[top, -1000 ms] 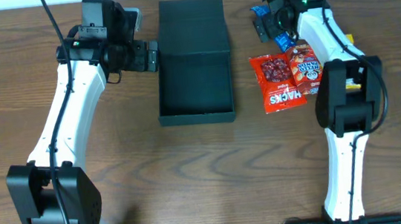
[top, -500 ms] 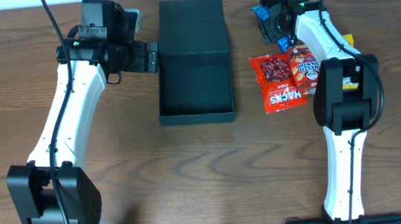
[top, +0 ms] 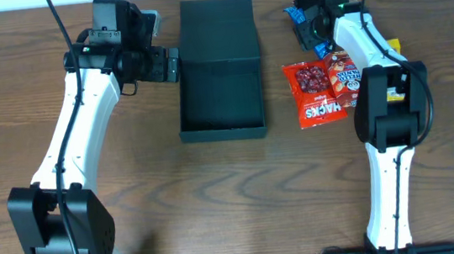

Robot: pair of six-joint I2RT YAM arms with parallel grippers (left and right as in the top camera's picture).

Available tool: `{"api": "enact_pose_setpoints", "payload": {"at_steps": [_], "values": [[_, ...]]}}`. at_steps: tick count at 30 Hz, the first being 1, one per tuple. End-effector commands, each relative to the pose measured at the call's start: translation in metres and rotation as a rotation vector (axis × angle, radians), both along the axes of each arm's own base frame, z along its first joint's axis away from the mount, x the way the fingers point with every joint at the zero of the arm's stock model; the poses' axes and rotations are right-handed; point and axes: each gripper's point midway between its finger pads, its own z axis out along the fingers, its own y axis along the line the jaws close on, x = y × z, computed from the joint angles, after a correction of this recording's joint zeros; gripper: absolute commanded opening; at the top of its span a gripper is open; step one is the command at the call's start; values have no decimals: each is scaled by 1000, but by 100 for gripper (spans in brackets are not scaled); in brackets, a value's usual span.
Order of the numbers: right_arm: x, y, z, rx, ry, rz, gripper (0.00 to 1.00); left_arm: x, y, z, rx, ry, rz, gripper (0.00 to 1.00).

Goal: Pack container
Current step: 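Reach the right gripper to the blue bar and grasp it, then carry the blue bar into the box and release it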

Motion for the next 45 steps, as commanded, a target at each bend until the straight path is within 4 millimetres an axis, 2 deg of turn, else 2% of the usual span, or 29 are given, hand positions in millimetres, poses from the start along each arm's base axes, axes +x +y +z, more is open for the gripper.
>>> {"api": "enact_pose_setpoints", "payload": {"at_steps": [1,8,17,24,28,30,33,37,40,45], "values": [[2,4,-9,5,10,-6,61,2,0,-3,-2,9,-3,95],[3,4,-8,34,6,-56,53,2,0,-3,-2,9,-3,95],[3,4,-8,34,7,-56,48,1,0,-3,-2,10,-3,95],[4,4,-8,51,4,-85,38,1,0,-4,-2,13,-3,95],[5,9,0,53,-9,-77,34,1,0,-4,-2,13,-3,95],[9,15,12,55,-33,-66,33,1,0,-4,-2,13,-3,95],[16,27,44,62,-93,-46,33,1,0,-4,-1,12,-3,95],[15,49,99,94,-150,11,32,3,6,-4,12,10,13,95],[-3,73,137,125,-155,116,32,5,26,-5,34,14,59,95],[-55,113,187,123,-117,293,30,6,78,-9,35,45,173,95]]}}
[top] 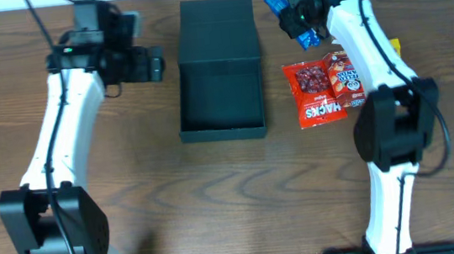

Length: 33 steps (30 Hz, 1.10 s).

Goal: Pack container
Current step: 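Carry the blue bar into the box and release it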

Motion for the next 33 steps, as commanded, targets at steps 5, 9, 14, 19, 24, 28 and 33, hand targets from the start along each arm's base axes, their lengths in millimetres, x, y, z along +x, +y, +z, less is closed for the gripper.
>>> {"api": "enact_pose_setpoints", "payload": {"at_steps": [5,9,14,19,24,28,33], "values": [[-72,90,85,-8,-58,329,26,-5,79,-8,-8,56,173,95],[-117,139,69,-38,33,472,25,-13,99,-8,-72,76,203,95],[-170,175,33,-111,170,639,24,-24,112,-9,-103,100,198,95],[-200,182,-12,-191,273,691,24,-29,113,-11,-90,113,171,95],[-213,173,-49,-221,335,691,24,-29,113,-11,-87,110,164,95],[-214,173,-65,-218,334,692,25,-28,113,-11,-82,107,154,95],[-209,177,-79,-206,298,692,26,-28,113,-11,-82,106,154,95]]}}
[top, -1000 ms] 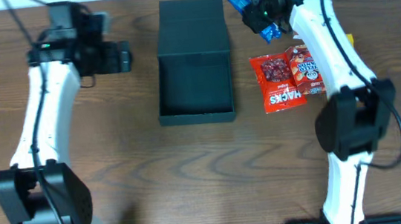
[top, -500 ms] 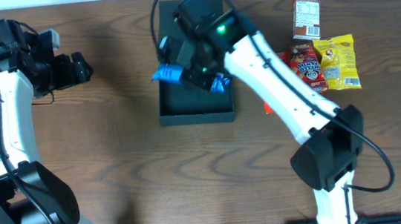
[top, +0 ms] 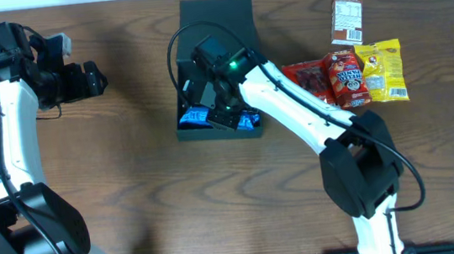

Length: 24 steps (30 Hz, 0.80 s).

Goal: Pack container
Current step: 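Carry the blue bar into the box and release it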

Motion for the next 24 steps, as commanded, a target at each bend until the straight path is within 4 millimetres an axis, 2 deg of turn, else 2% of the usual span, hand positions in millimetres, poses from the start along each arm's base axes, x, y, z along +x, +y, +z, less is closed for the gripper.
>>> {"api": "enact_pose_setpoints", "payload": {"at_steps": [1,6,11,15,20,24], "values": [[0,-4,-23,-30,-1,8,25,2,0,-2,-2,0,-14,95],[6,0,-25,-17,-29,7,23,2,0,-2,-2,0,-14,95],[4,-3,-21,-31,-20,6,18,3,-3,-1,-21,-5,-21,95],[10,2,-2,-13,-42,5,16,3,-4,0,-25,-7,-22,95],[21,10,26,22,-87,3,19,3,-4,0,-25,-7,-22,95],[27,16,39,48,-112,4,21,3,-4,0,-25,-7,-22,95]]}}
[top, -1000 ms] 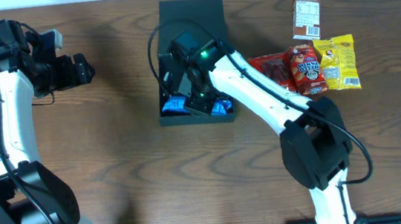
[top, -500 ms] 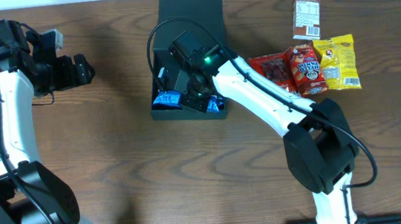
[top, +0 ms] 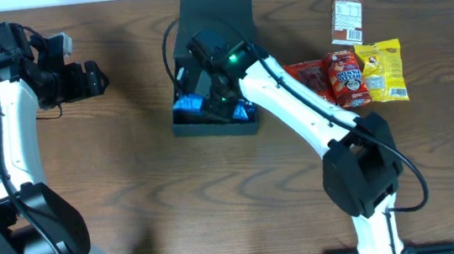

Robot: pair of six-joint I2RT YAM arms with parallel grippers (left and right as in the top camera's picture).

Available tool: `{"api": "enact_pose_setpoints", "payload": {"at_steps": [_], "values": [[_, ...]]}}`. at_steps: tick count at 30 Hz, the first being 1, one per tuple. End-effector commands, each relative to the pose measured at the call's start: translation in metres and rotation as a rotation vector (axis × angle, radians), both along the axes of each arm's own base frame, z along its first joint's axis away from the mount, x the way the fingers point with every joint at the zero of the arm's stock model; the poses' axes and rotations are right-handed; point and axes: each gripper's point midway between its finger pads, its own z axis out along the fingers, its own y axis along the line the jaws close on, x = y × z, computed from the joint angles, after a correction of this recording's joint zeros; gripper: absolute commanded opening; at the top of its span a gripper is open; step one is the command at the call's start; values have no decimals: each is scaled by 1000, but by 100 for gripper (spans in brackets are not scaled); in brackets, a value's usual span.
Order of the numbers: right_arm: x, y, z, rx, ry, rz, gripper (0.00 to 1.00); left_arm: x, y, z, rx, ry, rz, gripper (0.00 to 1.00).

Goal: Pack container
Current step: 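Carry the blue bar into the box and release it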

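A black open container [top: 215, 27] lies at the table's middle back. My right gripper [top: 216, 101] reaches down into its near end, shut on a blue snack packet [top: 188, 106] whose ends stick out on both sides of the fingers. The fingertips are hidden by the wrist. My left gripper [top: 93, 78] hangs open and holds nothing, far to the left of the container.
To the right of the container lie a red Snacks packet [top: 310, 74], a red-white packet [top: 344, 76] and a yellow packet [top: 380, 69]. A brown carton [top: 348, 17] lies behind them. The right arm's base [top: 359, 176] stands at the near right.
My right gripper and the blue packet sit a little farther back in the container. The container's near edge has shifted slightly back and to the left. The left arm has not moved.
My right gripper was at the back right over the blue packet, the left gripper against the container's left wall. Then the right held the packet lifted and the left had drawn back. Later the packet was down in the container's near end, where it is now.
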Motion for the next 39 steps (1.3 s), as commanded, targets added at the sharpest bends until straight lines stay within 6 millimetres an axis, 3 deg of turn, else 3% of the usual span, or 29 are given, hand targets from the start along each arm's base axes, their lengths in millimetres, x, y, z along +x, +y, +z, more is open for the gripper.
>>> {"api": "enact_pose_setpoints", "payload": {"at_steps": [1,6,18,28,39], "values": [[8,6,10,20,-35,10,22,3,0,-2,-4,-3,-14,95],[14,9,1,45,-40,6,23,3,0,-1,-3,-5,-14,95],[20,-10,-51,5,69,-37,23,3,0,-1,-3,-5,-14,95],[3,5,-49,97,164,-5,30,5,0,-1,0,-12,-14,95],[-20,3,-59,108,258,28,33,4,0,-1,-1,-12,-14,95]]}}
